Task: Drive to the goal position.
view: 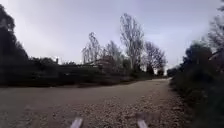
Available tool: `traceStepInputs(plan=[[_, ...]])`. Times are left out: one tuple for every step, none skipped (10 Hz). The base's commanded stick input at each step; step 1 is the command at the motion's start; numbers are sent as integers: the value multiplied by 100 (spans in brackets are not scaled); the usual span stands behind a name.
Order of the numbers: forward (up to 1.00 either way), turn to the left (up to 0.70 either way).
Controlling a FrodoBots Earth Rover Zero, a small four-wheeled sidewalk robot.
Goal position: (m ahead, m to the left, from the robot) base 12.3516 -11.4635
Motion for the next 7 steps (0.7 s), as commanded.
traceStepInputs(plan=[[0, 0], [0, 0], [0, 0], [0, 0], [0, -36], [0, -65], [0, -69]])
